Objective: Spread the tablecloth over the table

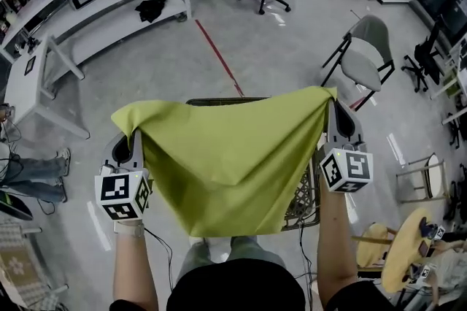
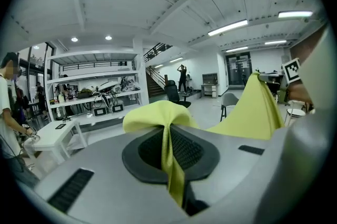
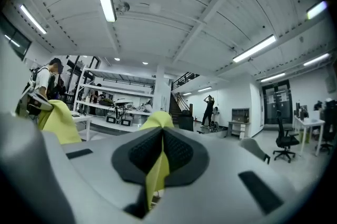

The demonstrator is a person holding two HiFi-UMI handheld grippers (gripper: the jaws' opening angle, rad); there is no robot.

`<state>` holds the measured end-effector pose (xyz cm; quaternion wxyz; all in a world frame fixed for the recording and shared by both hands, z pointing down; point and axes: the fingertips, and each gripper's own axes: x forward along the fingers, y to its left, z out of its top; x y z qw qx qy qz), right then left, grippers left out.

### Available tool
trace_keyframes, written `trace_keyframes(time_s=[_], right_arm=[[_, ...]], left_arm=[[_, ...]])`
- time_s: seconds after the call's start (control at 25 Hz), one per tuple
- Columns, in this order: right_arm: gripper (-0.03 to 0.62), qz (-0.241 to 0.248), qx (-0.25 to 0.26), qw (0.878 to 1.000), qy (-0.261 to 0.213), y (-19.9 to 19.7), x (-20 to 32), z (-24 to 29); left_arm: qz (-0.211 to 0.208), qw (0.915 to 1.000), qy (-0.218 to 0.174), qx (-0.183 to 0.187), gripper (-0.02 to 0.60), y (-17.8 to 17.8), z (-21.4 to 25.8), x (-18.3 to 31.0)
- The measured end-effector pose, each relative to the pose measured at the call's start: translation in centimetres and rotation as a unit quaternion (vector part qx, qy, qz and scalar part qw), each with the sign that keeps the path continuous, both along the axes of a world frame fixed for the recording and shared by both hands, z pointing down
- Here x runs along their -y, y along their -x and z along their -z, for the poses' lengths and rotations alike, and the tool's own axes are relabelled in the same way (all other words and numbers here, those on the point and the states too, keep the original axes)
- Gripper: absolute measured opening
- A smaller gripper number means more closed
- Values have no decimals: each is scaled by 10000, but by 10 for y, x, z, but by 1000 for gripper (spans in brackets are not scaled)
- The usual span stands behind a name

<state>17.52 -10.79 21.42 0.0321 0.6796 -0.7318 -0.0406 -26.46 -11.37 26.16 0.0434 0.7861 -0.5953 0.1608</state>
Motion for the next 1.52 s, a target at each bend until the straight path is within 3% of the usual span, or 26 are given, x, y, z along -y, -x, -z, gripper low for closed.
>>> trace_keyframes(time_s=[0.16, 0.4, 0.68, 1.08, 1.28, 1.52], right_arm=[[11, 106, 82, 9999, 6, -9, 39, 7], [11, 231, 82, 9997, 71, -24, 99, 9], [11, 328, 27, 9985, 430, -36, 171, -10], [11, 939, -554, 9842, 1396, -28, 244, -114], [12, 1074, -590, 9780, 1686, -25, 263, -170], [12, 1101, -637, 9709, 2029, -22, 271, -230]], left_arm=[[85, 9997, -77, 218, 16, -10, 12, 27], [223, 9962, -67, 842, 17, -26, 22, 71], [469, 9891, 52, 1394, 17, -35, 24, 124], [795, 9783, 614, 1810, 17, -39, -56, 172], [703, 9718, 1029, 2002, 18, -48, -110, 178], [744, 9662, 1586, 1889, 18, -52, -172, 173]])
